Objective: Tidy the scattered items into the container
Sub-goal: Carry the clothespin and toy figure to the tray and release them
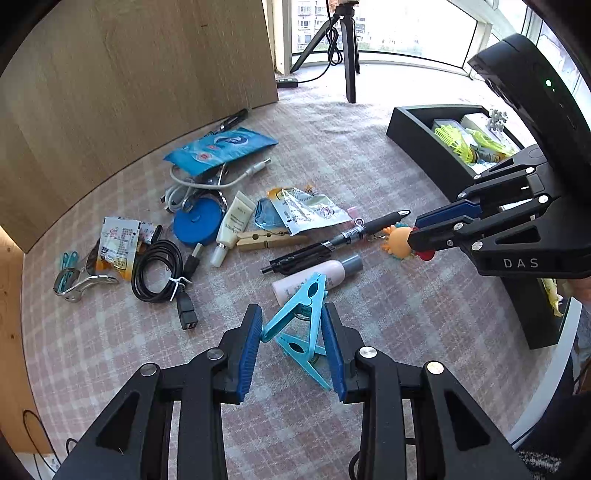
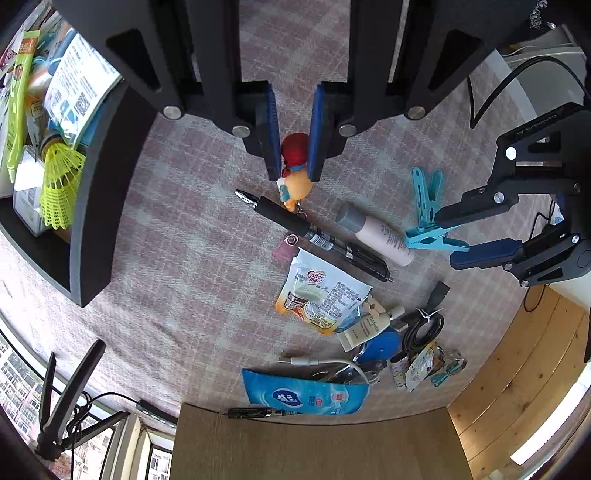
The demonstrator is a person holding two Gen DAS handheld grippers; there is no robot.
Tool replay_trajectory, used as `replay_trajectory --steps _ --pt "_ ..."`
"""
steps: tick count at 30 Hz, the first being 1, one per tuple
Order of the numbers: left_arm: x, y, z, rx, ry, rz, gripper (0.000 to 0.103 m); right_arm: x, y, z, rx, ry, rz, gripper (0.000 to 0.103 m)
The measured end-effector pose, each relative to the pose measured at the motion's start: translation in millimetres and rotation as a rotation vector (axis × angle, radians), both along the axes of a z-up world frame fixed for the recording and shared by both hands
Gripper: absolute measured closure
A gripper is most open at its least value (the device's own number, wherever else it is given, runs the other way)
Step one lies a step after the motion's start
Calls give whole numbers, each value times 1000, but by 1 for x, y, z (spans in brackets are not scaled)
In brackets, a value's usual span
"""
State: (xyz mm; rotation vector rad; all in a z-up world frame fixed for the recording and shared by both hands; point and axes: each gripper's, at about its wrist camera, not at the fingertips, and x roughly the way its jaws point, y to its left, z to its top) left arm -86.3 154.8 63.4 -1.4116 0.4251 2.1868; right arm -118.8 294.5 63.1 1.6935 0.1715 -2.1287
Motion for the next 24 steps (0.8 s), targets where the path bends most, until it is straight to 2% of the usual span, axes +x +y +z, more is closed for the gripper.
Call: replay_trajectory --steps 6,9,12,17,19,20,21,22,24 --pt "0 7 6 -2 8 9 72 10 19 1 -11 8 -33 92" --pt "1 6 8 6 7 14 72 9 21 -1 -54 -11 -56 92" --pt "3 7 15 18 14 16 72 7 29 14 -91 6 -86 103" --pt "6 18 25 33 32 -7 72 6 52 48 -108 62 -114 103" --pt "6 22 25 35 30 -6 72 3 52 45 -99 33 -95 102" --pt "6 23 25 41 25 -7 72 3 51 40 -83 13 -88 101" --pt "6 23 24 45 23 -7 72 3 49 32 -60 -10 -77 92" --pt "6 24 24 45 21 -5 72 4 45 23 -33 -33 -65 77" --pt "7 24 23 52 15 -1 72 7 35 4 28 -61 -35 57"
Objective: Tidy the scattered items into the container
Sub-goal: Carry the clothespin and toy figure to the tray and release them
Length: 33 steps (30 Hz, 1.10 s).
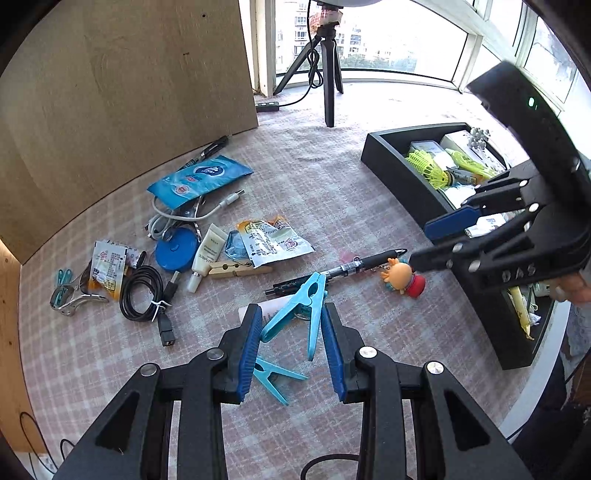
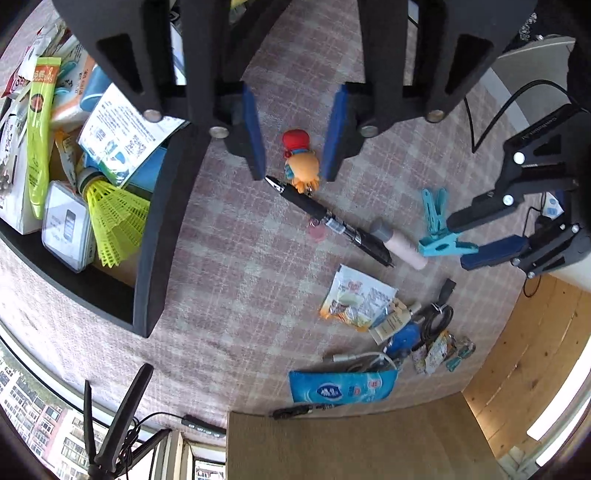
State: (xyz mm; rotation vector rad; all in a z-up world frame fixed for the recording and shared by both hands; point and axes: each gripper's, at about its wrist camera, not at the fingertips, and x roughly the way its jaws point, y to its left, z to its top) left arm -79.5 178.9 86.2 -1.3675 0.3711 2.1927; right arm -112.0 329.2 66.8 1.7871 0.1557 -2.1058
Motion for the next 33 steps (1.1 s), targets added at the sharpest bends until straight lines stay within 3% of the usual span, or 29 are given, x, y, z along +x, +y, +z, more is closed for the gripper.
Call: replay_trajectory --steps 8,11,12,13,18,23,27,33 --pt "-1 -6 -2 15 -17 30 72 -3 -22 -44 115 -44 35 55" --pt "0 -6 -2 17 -16 34 72 -4 -20 -43 113 -29 36 64" --pt "-1 -5 -2 17 -18 37 72 -5 -18 -42 102 -32 26 73" --pt "-1 -5 -2 19 -20 42 72 -4 -15 -40 95 -30 14 74" --pt "-3 4 5 32 -19 38 72 0 6 -15 -3 1 -42 74" --pt "-7 23 19 50 0 15 72 4 35 29 -115 67 -112 74" --pt "-12 43 34 74 15 -13 72 -1 56 61 -135 126 -159 74" --pt "-20 85 53 124 24 -60 72 -1 108 82 -101 169 -264 74"
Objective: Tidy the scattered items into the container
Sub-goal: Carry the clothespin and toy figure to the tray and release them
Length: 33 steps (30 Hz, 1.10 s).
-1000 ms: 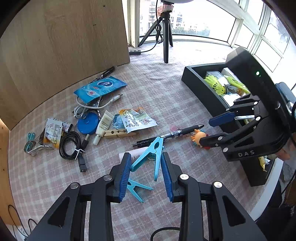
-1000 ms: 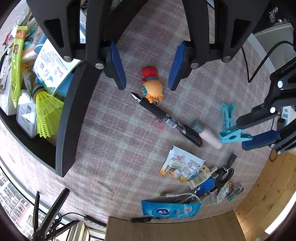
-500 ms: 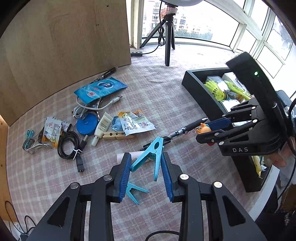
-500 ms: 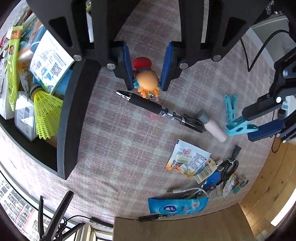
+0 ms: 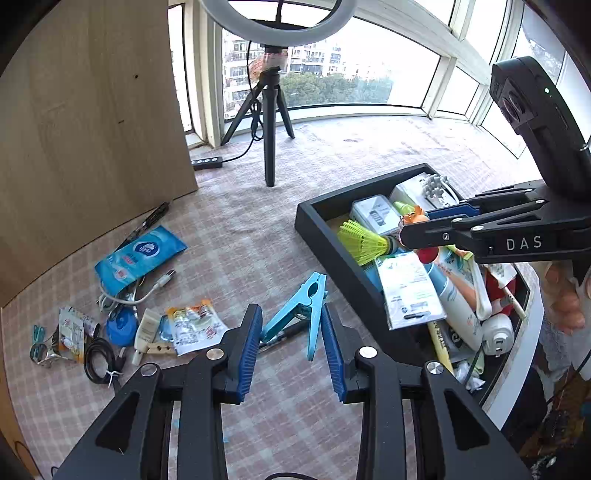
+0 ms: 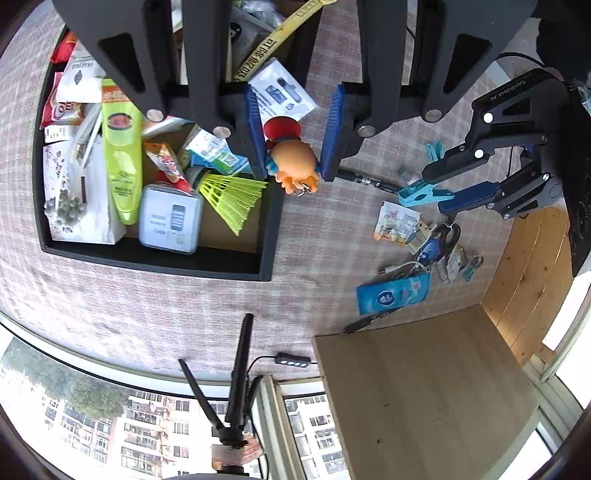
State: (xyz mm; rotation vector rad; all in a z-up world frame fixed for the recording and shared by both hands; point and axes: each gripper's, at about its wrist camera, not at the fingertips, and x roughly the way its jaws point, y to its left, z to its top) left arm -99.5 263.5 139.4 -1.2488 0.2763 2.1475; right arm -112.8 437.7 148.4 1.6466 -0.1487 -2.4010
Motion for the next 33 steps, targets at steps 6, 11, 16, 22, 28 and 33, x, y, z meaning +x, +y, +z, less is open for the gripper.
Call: replay_trajectory --steps 6,11,16,22,28,33 --pt "-2 54 13 45 -9 -69 72 6 60 15 36 12 -122 74" --pt "2 102 19 65 -21 -140 72 14 102 22 71 21 -205 74" --pt "14 143 25 89 -32 -205 55 18 131 24 74 23 -261 58" --pt "21 150 30 70 9 -208 34 23 148 32 64 53 -298 38" --pt "16 134 33 64 18 -174 35 20 145 30 52 50 -294 38" --pt "10 116 34 50 25 -135 35 16 126 32 58 52 -251 38"
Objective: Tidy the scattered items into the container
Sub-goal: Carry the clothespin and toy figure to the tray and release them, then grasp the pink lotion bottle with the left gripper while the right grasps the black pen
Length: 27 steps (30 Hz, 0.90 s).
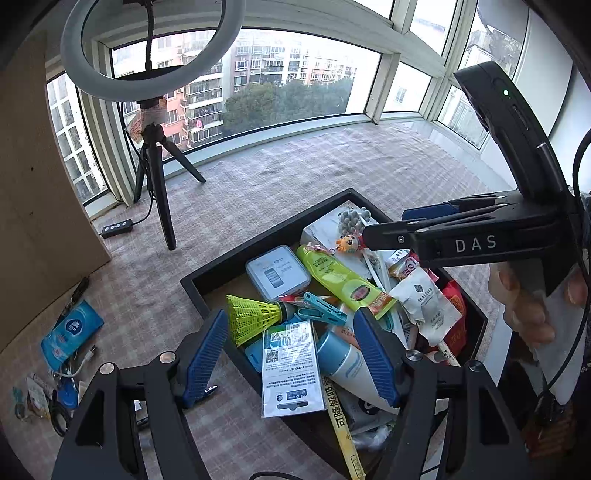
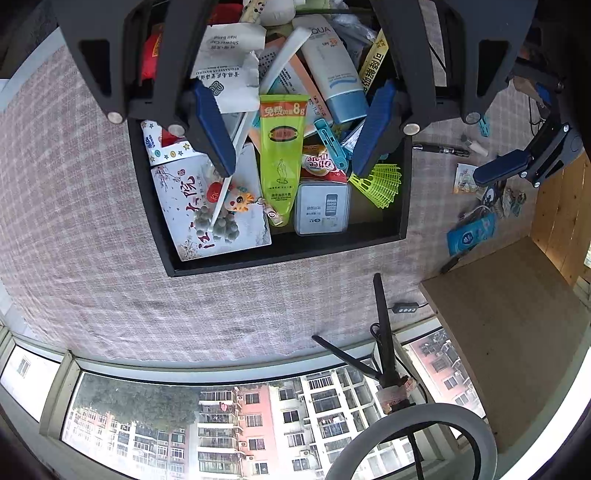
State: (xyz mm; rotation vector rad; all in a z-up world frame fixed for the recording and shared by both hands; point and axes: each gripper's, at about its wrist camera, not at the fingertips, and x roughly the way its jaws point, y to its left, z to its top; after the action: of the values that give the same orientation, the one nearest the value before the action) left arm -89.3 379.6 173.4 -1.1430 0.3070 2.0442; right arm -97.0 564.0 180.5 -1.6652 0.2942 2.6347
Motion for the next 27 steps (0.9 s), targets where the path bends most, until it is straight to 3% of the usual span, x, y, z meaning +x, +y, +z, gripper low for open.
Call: replay_trajectory --steps 10,21,24,27 --pt "-21 -86 -12 -76 -20 164 35 -8 -59 -3 16 5 140 38" --pt "-47 -226 -58 -181 -121 449 45 -14 -172 -41 86 -30 457 39" --pt "-41 -242 -73 -210 -129 464 51 -16 -204 -59 117 -56 552 41" --pt "-34 -238 -89 -257 -117 398 53 -21 -230 -80 136 -97 629 53"
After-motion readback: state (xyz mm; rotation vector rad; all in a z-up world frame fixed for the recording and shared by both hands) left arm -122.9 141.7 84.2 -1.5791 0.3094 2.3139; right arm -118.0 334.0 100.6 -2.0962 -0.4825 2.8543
